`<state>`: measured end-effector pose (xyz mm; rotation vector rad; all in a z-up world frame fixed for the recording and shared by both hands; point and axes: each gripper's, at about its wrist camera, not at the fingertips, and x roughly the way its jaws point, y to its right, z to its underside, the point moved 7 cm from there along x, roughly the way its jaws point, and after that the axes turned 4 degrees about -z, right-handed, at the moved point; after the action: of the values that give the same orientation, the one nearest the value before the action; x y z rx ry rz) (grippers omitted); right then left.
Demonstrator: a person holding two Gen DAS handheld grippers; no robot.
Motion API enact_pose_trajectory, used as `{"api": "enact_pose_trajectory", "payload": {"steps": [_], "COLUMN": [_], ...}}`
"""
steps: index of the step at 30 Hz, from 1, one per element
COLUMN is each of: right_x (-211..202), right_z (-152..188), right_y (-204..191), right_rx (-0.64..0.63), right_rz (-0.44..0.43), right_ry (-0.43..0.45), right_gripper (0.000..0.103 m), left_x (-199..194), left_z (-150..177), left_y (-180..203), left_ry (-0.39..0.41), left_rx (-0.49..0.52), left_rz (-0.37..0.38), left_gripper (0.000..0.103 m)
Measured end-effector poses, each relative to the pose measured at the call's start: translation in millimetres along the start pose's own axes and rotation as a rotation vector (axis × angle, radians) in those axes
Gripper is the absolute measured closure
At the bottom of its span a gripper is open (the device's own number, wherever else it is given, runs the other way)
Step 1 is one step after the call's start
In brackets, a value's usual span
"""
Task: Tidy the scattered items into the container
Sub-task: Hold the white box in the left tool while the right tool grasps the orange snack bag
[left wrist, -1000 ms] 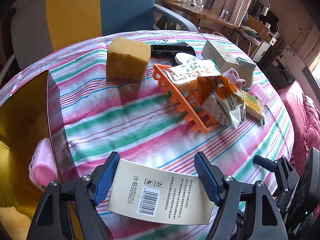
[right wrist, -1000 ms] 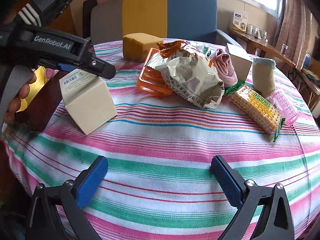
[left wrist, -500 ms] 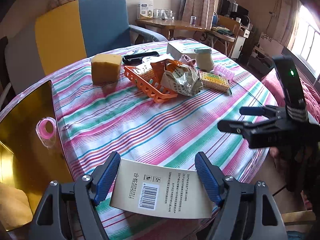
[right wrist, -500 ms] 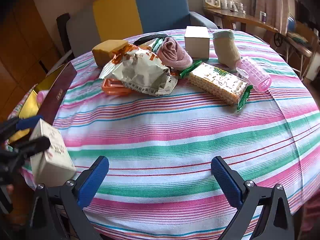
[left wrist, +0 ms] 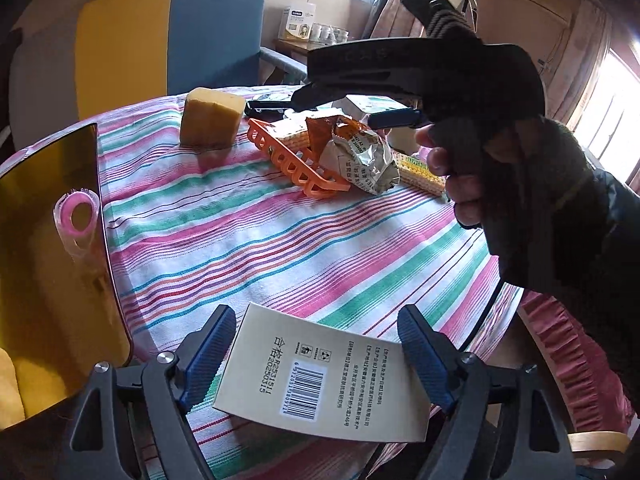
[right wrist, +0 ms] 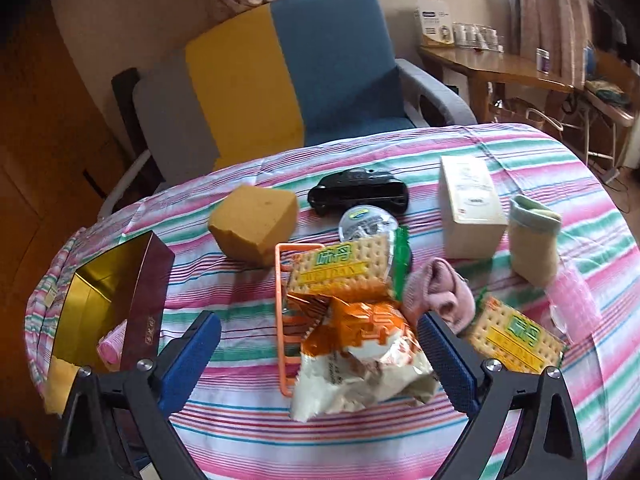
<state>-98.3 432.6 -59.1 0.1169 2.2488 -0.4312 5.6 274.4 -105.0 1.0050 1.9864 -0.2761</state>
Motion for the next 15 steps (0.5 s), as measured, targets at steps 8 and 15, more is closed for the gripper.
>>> {"api": "enact_pose_trajectory", "payload": {"steps": [8,15], "right_x": [7.4,-7.7], "right_z": [19.0,60.1], "right_y": [3.3,8.2], "right_rx": [-0.067,-0.087], "right_rz": [-0.026,-0.072], "right_ry": [-0.073,-0.129], "right_gripper": [0.015,0.016], "left_x": [11.2,18.1], "left_z": [11.1,22.7], "left_y": [-1.1,-8.6], "left_ry": [-0.048,-0.093], "left_rx": [0.026,0.003], "left_rz": [-0.058,-0.077], "left_gripper": [0.016,0.015]}}
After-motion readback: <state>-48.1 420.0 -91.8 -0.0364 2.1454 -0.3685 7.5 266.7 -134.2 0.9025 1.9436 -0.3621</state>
